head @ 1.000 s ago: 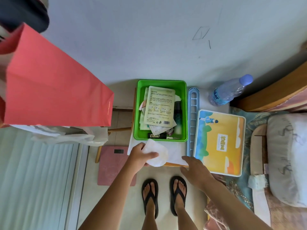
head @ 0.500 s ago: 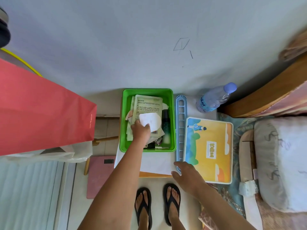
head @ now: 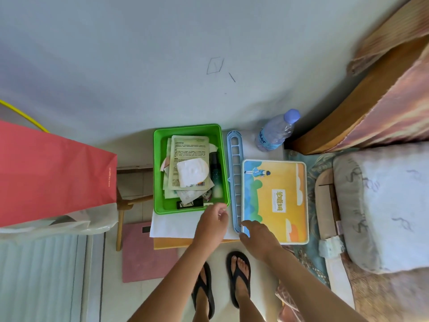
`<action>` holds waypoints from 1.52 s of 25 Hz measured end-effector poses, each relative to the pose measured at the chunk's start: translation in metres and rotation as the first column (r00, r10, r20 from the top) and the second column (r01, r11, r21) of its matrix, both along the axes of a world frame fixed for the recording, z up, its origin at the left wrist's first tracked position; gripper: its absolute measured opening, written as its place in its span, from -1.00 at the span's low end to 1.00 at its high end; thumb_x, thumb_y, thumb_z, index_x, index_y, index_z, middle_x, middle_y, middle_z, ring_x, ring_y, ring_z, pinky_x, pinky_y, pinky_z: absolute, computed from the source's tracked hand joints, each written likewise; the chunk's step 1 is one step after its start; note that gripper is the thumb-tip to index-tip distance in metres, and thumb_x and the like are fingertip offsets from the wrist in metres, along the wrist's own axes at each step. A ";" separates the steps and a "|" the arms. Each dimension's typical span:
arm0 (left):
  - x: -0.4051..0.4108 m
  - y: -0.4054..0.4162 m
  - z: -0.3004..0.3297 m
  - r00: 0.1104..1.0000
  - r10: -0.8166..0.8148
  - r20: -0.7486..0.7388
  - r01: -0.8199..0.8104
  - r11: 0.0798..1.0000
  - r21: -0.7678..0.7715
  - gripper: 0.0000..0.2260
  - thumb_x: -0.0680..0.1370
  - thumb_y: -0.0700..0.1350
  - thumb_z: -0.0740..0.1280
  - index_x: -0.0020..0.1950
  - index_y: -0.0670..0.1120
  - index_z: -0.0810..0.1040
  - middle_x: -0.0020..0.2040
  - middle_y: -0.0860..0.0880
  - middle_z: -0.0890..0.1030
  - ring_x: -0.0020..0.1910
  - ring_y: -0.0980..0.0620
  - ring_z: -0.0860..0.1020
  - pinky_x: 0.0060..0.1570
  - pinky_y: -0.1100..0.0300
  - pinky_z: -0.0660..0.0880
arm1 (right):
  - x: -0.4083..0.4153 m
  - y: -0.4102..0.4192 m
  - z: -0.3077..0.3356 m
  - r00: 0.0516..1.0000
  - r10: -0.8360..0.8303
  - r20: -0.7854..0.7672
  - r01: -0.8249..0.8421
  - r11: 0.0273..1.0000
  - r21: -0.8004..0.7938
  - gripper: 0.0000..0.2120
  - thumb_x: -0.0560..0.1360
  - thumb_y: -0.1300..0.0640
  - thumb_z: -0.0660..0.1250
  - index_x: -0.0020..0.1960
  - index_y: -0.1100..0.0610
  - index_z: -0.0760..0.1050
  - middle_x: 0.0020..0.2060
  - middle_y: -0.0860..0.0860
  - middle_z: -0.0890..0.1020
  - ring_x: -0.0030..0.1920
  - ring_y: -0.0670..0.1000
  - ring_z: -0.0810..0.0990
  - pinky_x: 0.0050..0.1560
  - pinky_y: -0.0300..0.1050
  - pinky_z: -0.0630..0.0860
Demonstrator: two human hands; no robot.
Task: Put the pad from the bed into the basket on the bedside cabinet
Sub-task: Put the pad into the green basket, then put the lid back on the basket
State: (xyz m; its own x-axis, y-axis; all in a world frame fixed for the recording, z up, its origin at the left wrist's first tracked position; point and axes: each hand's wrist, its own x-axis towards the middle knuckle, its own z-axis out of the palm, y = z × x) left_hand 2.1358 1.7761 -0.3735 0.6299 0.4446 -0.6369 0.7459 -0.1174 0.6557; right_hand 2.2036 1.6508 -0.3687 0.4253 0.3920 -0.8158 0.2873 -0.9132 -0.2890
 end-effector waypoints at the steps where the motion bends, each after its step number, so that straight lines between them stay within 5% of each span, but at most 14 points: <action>1: 0.000 -0.008 -0.006 0.998 -0.055 -0.037 0.053 0.998 -0.032 -0.69 0.60 -0.10 0.16 0.33 -0.07 0.44 0.26 -0.07 0.52 0.18 0.03 0.50 0.06 0.26 0.36 | 0.002 0.000 0.001 1.000 0.000 -0.007 0.000 1.000 -0.009 -0.57 0.58 0.03 0.09 0.43 0.09 0.21 0.35 0.11 0.41 0.36 0.13 0.34 0.35 0.01 0.31; 5: 0.021 -0.038 -0.028 0.967 -0.208 -0.146 0.206 0.978 -0.029 -0.64 0.60 -0.07 0.17 0.40 -0.11 0.36 0.33 -0.14 0.47 0.28 -0.09 0.46 0.22 0.08 0.42 | 0.011 -0.029 -0.010 1.000 -0.027 0.004 0.027 0.998 -0.053 -0.54 0.59 0.04 0.08 0.46 0.09 0.15 0.38 0.11 0.37 0.38 0.14 0.31 0.38 0.04 0.30; 9: 0.035 -0.050 -0.051 0.911 -0.293 -0.289 0.382 0.863 0.331 -0.62 0.56 0.08 0.24 0.28 -0.12 0.41 0.17 -0.10 0.57 0.15 -0.08 0.54 0.09 0.06 0.48 | 0.017 -0.054 -0.012 0.997 -0.071 -0.022 0.069 0.996 -0.057 -0.53 0.58 0.06 0.09 0.47 0.06 0.15 0.41 0.10 0.35 0.39 0.14 0.30 0.40 0.03 0.28; 15: 0.056 -0.064 -0.053 0.972 0.049 -0.229 0.012 0.966 0.257 -0.81 0.53 -0.05 0.32 -0.02 -0.18 0.52 -0.03 -0.14 0.62 -0.06 -0.12 0.57 -0.16 0.11 0.45 | 0.043 -0.090 -0.012 0.996 -0.088 0.029 0.089 0.995 -0.032 -0.54 0.60 0.07 0.09 0.48 0.07 0.14 0.43 0.11 0.31 0.42 0.15 0.27 0.42 0.04 0.28; 19: 0.051 -0.069 -0.034 0.975 0.151 -0.164 -0.127 0.980 0.151 -0.88 0.58 -0.18 0.23 0.05 -0.22 0.45 -0.05 -0.16 0.61 -0.06 -0.17 0.58 -0.13 0.04 0.49 | 0.051 -0.097 -0.007 0.988 -0.144 0.049 0.145 0.989 -0.017 -0.51 0.59 0.09 0.11 0.49 0.08 0.10 0.46 0.12 0.25 0.40 0.15 0.31 0.40 0.03 0.30; 26: 0.006 -0.053 0.000 0.958 0.271 -0.091 -0.257 0.956 0.143 -0.81 0.61 -0.23 0.17 0.18 -0.20 0.46 0.08 -0.17 0.64 0.03 -0.17 0.58 -0.04 0.03 0.50 | 0.051 -0.078 0.025 0.957 -0.243 0.160 0.248 0.969 -0.008 -0.23 0.54 0.05 0.21 0.51 -0.04 -0.27 0.53 0.14 -0.18 0.49 0.27 0.07 0.42 0.27 0.19; 32: -0.029 0.015 0.028 0.883 0.468 -0.035 -0.453 0.869 0.198 -0.81 0.60 -0.21 0.21 0.19 -0.20 0.48 0.10 -0.19 0.63 0.05 -0.17 0.57 -0.06 0.11 0.45 | 0.035 -0.029 0.041 0.943 -0.333 0.016 0.324 0.925 0.199 -0.32 0.58 0.13 0.17 0.52 0.07 -0.20 0.53 0.13 0.07 0.44 0.21 0.25 0.38 0.10 0.27; 35: -0.035 0.054 0.030 0.849 0.528 -0.006 -0.509 0.822 0.255 -0.80 0.59 -0.22 0.22 0.18 -0.22 0.51 0.10 -0.20 0.64 0.06 -0.18 0.57 -0.10 0.17 0.37 | 0.026 0.006 0.031 0.910 -0.414 0.038 0.393 0.886 0.246 -0.54 0.60 0.16 0.11 0.47 0.15 0.15 0.40 0.15 0.37 0.29 0.18 0.45 0.33 0.07 0.41; 38: -0.043 0.096 0.022 0.851 0.525 -0.006 -0.488 0.795 0.361 -0.77 0.59 -0.22 0.22 0.21 -0.24 0.52 0.13 -0.22 0.63 0.10 -0.20 0.57 -0.05 0.13 0.42 | 0.019 0.051 0.021 0.834 -0.550 0.038 0.518 0.806 0.288 -0.65 0.57 0.23 0.11 0.33 0.16 0.39 0.13 0.14 0.58 0.00 0.09 0.52 0.03 -0.10 0.46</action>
